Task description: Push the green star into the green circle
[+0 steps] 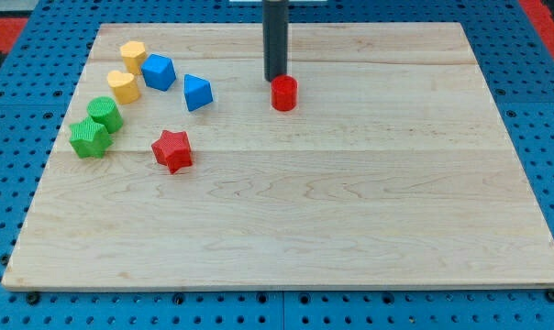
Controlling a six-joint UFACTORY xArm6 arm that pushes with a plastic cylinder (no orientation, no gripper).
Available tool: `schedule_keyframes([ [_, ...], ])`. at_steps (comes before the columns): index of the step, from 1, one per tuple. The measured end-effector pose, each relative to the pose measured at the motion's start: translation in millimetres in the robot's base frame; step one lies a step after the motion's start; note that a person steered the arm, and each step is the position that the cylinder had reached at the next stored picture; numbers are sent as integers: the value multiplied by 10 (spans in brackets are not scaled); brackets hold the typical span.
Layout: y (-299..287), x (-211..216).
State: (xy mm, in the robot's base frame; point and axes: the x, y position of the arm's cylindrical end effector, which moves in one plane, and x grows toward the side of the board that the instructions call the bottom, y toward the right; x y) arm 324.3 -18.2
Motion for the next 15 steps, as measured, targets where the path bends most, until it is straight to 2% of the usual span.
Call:
schedule_keyframes([
  [1, -365, 462],
  [2, -380, 262],
  [3, -547, 526],
  [4, -1093, 743],
  [7, -2158, 1137],
  [9, -2347, 2232],
  [10, -2853, 2198],
  [11, -2865, 2152],
  [12, -2862, 1718],
  [13, -2868, 1500],
  [14, -2868, 1500],
  [15, -2866, 1014],
])
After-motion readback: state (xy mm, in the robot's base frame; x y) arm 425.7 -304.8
